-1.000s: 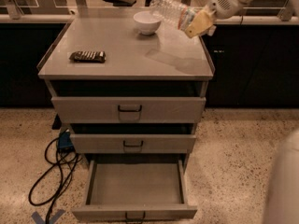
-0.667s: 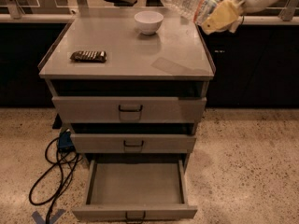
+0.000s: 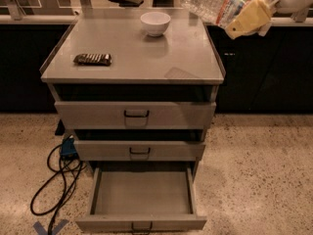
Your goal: Place water bottle into bottom drawer
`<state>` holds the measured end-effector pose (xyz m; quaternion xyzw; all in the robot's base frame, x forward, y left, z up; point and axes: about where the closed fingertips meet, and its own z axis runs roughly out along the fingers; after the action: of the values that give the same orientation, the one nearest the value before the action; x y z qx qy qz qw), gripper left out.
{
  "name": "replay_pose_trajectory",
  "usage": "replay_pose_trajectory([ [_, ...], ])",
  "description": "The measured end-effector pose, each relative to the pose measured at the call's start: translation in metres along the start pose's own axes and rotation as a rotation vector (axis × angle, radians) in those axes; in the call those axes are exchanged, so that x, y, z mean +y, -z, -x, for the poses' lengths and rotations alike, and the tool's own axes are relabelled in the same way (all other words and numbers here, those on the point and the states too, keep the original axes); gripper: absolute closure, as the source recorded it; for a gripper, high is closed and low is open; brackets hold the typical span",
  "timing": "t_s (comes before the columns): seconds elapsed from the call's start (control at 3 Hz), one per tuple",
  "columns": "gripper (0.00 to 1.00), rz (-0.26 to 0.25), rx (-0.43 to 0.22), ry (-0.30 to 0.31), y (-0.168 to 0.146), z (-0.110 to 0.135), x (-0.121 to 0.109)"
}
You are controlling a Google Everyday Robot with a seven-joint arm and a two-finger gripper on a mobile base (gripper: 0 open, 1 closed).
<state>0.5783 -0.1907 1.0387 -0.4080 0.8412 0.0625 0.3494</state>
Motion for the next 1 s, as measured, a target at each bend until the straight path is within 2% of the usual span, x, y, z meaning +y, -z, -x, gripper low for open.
replay_pose_trajectory([
  [0.33,1.00,0.031,0.007,0.015,-0.012,-0.008,0.006],
  [0.67,1.00,0.078,-0.058,0.054,-0.017,-0.011,0.037],
  [1.0,1.00,0.107,-0.108,0.004,-0.041,-0.056,0.061],
])
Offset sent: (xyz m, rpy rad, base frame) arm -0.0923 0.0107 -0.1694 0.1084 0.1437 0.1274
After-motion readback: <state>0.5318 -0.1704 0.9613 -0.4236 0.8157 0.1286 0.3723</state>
